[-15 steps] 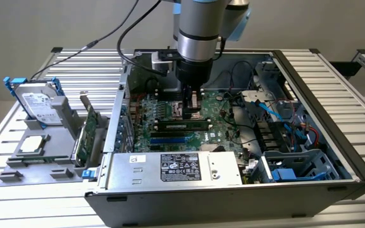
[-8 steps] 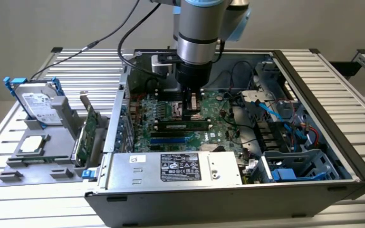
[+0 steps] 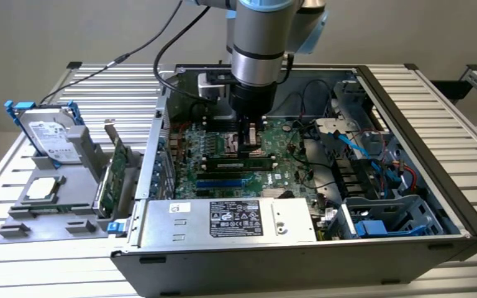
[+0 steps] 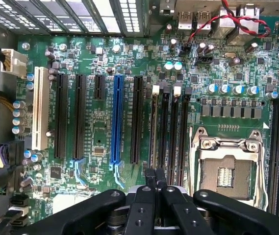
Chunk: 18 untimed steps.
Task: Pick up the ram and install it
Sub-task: 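Press down the ram until it locks into place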
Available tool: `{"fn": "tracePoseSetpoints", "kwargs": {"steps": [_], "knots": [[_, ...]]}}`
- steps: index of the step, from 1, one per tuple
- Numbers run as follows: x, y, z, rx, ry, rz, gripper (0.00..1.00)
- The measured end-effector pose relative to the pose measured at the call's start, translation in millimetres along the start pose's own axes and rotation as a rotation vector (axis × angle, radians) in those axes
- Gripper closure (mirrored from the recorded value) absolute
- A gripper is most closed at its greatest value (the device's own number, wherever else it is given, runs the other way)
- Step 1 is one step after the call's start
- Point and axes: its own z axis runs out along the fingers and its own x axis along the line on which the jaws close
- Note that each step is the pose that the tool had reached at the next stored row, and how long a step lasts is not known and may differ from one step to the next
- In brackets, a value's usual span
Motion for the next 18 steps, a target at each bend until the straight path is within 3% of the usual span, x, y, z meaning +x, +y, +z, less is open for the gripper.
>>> {"fn": "tracePoseSetpoints", "kwargs": {"steps": [11, 18], "knots": [[-0.5, -0.2, 5.0, -0.0005, -0.0002, 0.009, 0.89], [-0.8, -0.3, 8.4, -0.0010, 0.0032, 0.012, 0.89]]}}
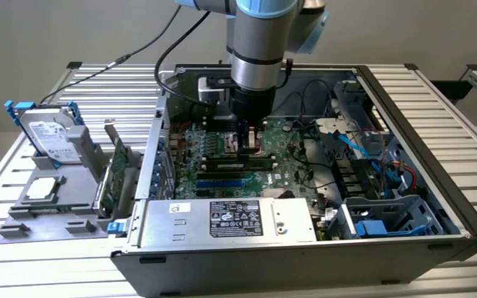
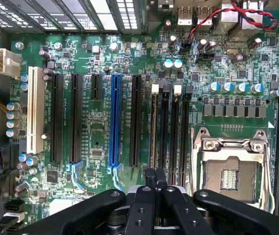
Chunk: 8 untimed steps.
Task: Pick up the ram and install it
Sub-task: 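Press down the ram until it locks into place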
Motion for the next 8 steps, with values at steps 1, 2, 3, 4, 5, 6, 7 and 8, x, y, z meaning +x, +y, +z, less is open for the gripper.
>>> {"fn": "tracePoseSetpoints", "kwargs": {"steps": [1, 2, 3, 4, 5, 6, 7, 8], "knots": [[-0.1, 0.0, 0.7, -0.0001, 0.0007, 0.000, 0.89], [-0.3, -0.1, 1.7, -0.0003, 0.0012, 0.000, 0.89], [-0.6, -0.1, 3.0, -0.0001, 0.0007, 0.001, 0.89], [-0.9, -0.2, 3.8, -0.0003, 0.0016, 0.001, 0.89], [-1.2, -0.3, 4.4, -0.0004, 0.0020, 0.001, 0.89], [-1.2, -0.3, 4.5, -0.0003, 0.0020, 0.001, 0.89], [-1.2, -0.3, 4.1, -0.0007, 0.0016, 0.001, 0.89], [-1.3, -0.3, 2.5, -0.0021, 0.0001, 0.001, 0.89]]}}
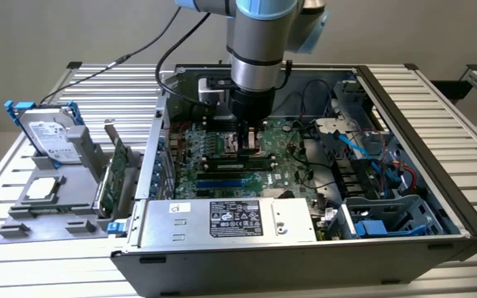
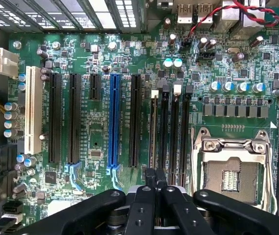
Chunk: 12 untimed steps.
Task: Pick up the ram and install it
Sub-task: 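Press down the ram until it locks into place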
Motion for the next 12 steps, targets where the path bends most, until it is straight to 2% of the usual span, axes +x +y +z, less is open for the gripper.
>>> {"fn": "tracePoseSetpoints", "kwargs": {"steps": [1, 4, 9, 12], "knots": [[-0.1, 0.2, -2.2, -0.0013, -0.0011, 0.000, 0.89], [0.8, 0.9, -12.8, -0.0053, 0.0009, 0.000, 0.89], [1.3, 1.3, -20.3, -0.0091, 0.0011, 0.000, 0.89], [1.2, 1.3, -20.6, -0.0093, 0.0008, 0.000, 0.89]]}}
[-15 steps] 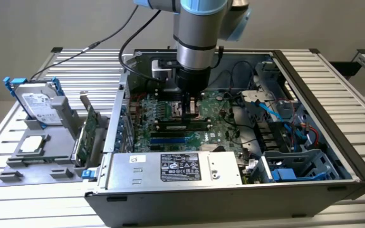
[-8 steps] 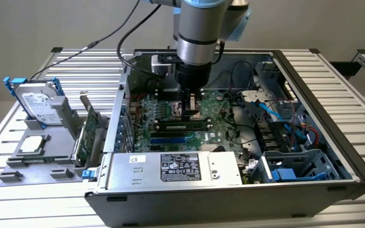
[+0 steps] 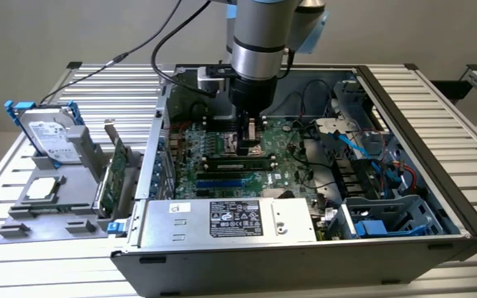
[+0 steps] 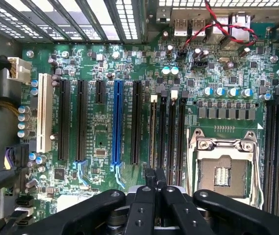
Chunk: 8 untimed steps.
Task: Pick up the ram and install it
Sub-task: 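Press down the ram until it locks into place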
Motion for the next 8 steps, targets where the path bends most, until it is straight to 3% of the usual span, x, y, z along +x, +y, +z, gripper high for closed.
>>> {"fn": "tracePoseSetpoints", "kwargs": {"steps": [8], "knots": [[0.0, 0.0, -0.1, -0.0001, 0.0002, 0.000, 0.89]]}}
